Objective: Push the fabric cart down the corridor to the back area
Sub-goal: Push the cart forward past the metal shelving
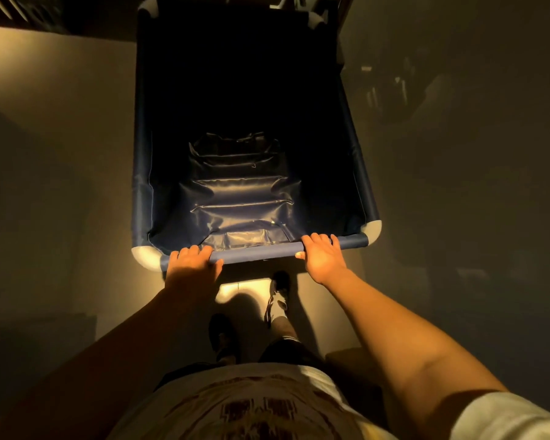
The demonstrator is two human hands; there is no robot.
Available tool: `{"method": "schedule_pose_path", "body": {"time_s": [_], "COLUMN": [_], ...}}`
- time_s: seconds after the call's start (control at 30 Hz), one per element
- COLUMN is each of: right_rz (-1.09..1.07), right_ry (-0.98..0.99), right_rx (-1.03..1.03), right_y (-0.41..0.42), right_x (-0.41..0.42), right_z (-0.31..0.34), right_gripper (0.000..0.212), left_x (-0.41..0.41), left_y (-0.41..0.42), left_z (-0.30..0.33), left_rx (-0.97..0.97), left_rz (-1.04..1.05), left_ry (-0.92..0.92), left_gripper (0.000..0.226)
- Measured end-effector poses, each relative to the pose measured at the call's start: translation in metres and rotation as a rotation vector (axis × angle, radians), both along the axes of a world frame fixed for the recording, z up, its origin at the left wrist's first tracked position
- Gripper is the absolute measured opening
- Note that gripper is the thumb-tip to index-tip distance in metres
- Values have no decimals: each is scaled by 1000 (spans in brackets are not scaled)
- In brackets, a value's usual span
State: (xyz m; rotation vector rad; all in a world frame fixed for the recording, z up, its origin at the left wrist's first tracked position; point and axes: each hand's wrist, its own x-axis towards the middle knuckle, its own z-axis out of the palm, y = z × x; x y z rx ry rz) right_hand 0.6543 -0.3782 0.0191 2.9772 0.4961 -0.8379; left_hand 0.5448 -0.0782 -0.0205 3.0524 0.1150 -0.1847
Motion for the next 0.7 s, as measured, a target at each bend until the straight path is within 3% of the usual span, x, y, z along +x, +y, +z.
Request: {"method": "schedule_pose_path", "body": {"time_s": [0.2,0.43,0.7], "right_rz": [65,122,187], "right_ry": [-9,29,-43], "right_rx": [22,59,59], "right_y": [1,-1,-24], "right_x": [46,129,206], "right_z": [-1,1,6], "right_gripper": [40,41,43], "left_x": [34,92,133], "left_y": [-7,-9,-11], "left_z": [10,8,5], "left_rx": [31,-69,-54], "left_rz": [91,255,391], "left_ry": [-8,134,205], "left_gripper": [56,31,45]}}
